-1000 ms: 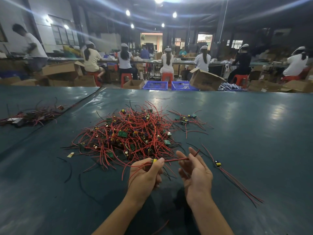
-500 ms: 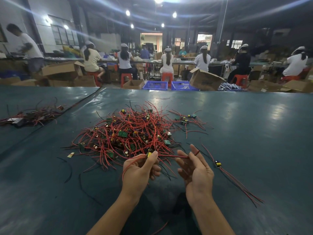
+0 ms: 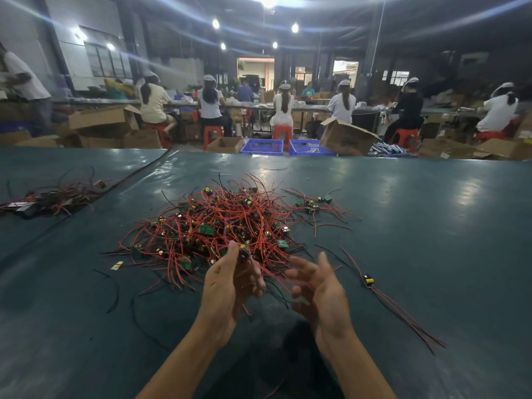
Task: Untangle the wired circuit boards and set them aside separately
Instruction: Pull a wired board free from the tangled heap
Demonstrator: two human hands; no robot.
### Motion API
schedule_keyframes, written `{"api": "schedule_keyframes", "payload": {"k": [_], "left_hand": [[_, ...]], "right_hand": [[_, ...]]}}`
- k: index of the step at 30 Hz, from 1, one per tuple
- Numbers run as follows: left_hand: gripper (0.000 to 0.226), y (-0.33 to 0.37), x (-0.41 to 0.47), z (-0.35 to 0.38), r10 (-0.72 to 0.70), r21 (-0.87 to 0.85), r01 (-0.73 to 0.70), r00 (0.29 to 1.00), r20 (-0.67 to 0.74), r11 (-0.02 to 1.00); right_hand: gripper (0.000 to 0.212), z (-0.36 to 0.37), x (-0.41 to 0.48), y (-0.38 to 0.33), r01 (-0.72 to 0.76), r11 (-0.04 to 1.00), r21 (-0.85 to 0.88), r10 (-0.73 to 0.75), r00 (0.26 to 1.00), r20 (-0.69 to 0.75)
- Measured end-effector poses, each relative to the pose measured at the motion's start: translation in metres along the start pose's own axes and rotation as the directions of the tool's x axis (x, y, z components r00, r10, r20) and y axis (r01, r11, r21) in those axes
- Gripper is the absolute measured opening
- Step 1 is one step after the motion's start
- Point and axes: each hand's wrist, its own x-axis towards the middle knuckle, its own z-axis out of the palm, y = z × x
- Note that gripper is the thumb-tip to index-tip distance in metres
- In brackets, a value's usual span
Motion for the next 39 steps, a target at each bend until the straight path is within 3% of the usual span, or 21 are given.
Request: {"api": "schedule_keyframes", "payload": {"k": [4, 7, 10, 13, 16, 18, 22, 26, 31, 35, 39], "left_hand": [[0.042, -0.003, -0.004, 0.003, -0.227, 0.180, 0.183, 0.937, 0.266, 0.966], [0.064, -0.007, -0.004, 0.000, -0.370, 0.236, 0.307, 0.877, 0.306, 0.922], [0.053, -0.007, -0.003, -0.003, -0.422, 0.267, 0.345, 0.842, 0.335, 0.900], [0.040, -0.005, -0.002, -0.006, -0.437, 0.215, 0.383, 0.827, 0.354, 0.899], [0.024, -0.004, -0.002, -0.006, -0.416, 0.019, 0.440, 0.835, 0.360, 0.898], [0.021, -0.007, -0.003, -0.005, -0.354, -0.049, 0.391, 0.873, 0.335, 0.919], [0.035, -0.020, -0.005, 0.000, -0.152, 0.119, 0.125, 0.955, 0.255, 0.985], [0.029, -0.025, -0.005, 0.003, 0.024, 0.296, -0.063, 0.991, 0.132, 0.953], [0.033, -0.024, -0.005, 0.005, 0.102, 0.246, -0.109, 0.994, 0.042, 0.963], [0.033, -0.028, -0.006, 0.009, 0.183, 0.353, -0.179, 0.983, 0.021, 0.918], [0.031, -0.028, -0.006, 0.014, 0.205, 0.335, -0.194, 0.979, 0.001, 0.922]], "right_hand": [[0.060, 0.016, -0.009, 0.009, -0.025, 0.994, -0.109, 0.042, 0.987, 0.154], [0.049, 0.016, -0.012, 0.007, -0.034, 0.996, -0.079, 0.050, 0.976, 0.210], [0.036, 0.016, -0.013, 0.006, -0.064, 0.997, -0.033, 0.069, 0.973, 0.219], [0.022, 0.018, -0.015, 0.003, -0.093, 0.991, 0.097, 0.073, 0.979, 0.191], [0.012, 0.017, -0.014, -0.001, -0.104, 0.959, 0.263, 0.070, 0.988, 0.137], [0.013, 0.015, -0.011, 0.000, -0.084, 0.953, 0.290, 0.063, 0.995, 0.080], [0.015, 0.014, -0.012, 0.001, -0.076, 0.959, 0.275, 0.059, 0.996, 0.069], [0.015, 0.017, -0.014, 0.004, -0.075, 0.979, 0.191, 0.059, 0.994, 0.092], [0.017, 0.021, -0.018, 0.006, 0.008, 1.000, 0.022, -0.008, 1.000, 0.002], [0.016, 0.023, -0.018, 0.003, 0.009, 0.996, 0.094, -0.001, 0.996, -0.088], [0.010, 0.023, -0.015, -0.003, -0.063, 0.979, 0.194, 0.089, 0.987, -0.131]]}}
